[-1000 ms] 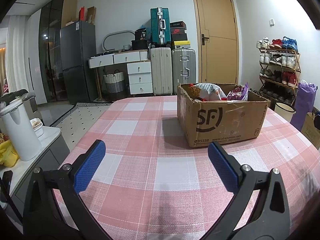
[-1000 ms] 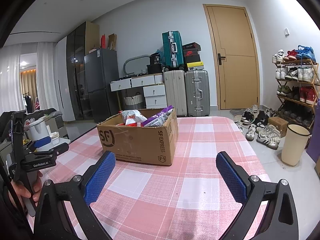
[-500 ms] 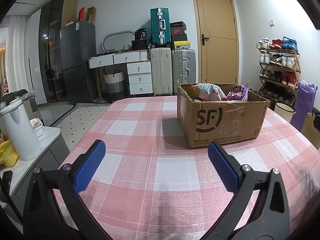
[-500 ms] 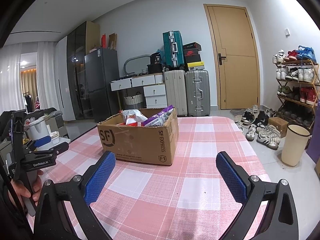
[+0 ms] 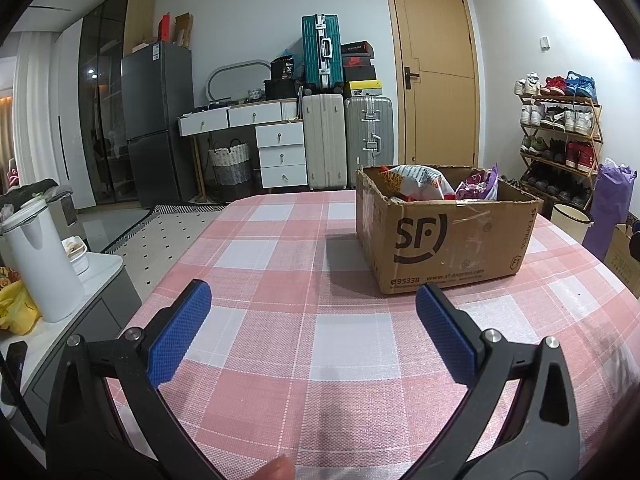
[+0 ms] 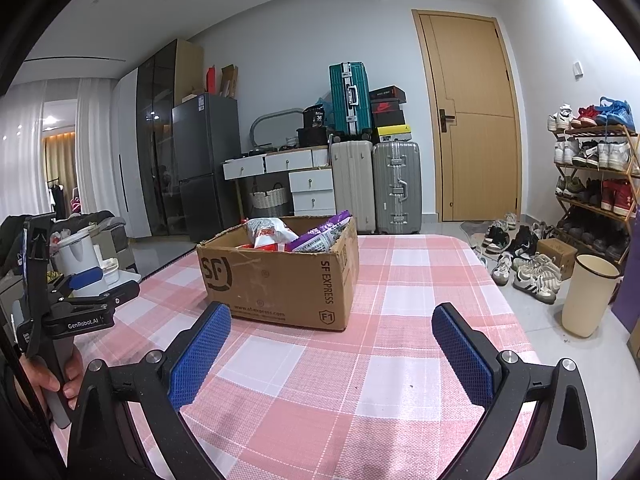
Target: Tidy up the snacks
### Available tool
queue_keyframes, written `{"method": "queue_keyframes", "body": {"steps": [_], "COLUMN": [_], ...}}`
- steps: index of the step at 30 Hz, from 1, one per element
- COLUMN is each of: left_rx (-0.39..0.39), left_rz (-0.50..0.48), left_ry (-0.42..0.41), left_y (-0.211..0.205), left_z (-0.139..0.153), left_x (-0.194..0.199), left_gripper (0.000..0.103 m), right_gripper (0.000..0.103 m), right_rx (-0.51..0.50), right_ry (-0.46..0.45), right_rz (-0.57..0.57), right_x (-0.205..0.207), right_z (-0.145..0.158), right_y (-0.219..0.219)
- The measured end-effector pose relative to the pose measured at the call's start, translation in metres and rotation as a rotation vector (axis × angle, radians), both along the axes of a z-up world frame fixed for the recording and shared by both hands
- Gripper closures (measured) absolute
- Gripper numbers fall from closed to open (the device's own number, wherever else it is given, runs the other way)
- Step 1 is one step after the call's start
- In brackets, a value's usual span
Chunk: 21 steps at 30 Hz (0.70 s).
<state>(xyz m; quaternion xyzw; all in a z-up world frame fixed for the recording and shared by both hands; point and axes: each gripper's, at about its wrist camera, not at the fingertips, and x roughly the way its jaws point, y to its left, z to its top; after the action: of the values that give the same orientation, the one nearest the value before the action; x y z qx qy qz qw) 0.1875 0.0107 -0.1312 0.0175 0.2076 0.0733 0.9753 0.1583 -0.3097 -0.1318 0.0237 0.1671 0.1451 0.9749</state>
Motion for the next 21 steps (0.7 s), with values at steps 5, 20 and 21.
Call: {"method": "queue_keyframes", "body": {"steps": [5, 20, 21], "left_rx": [0.002, 0.001, 0.001], "left_rz": [-0.008, -0.018, -0.018], "left_ry": [-0.001, -0.001, -0.001], "left_y": [-0.0007, -0.0001, -0.0002], "left_z": [0.0002, 0.0013, 0.0012], "left_x": [0.0004, 0.0017, 0.0017], "left_gripper": [0.001, 0.001, 0.001], "right_gripper": [0.001, 0.001, 0.001], "right_rx": [0.005, 0.002, 0.002], "right_ry": [0.001, 0.000, 0.000], "right_rz": [-0.002, -0.001, 0.000], "right_x": [0.0002, 0.0006, 0.0007], "right_z": [0.0004, 0.0001, 0.0001], "right_y": [0.0007, 0.0005, 0.0003]}}
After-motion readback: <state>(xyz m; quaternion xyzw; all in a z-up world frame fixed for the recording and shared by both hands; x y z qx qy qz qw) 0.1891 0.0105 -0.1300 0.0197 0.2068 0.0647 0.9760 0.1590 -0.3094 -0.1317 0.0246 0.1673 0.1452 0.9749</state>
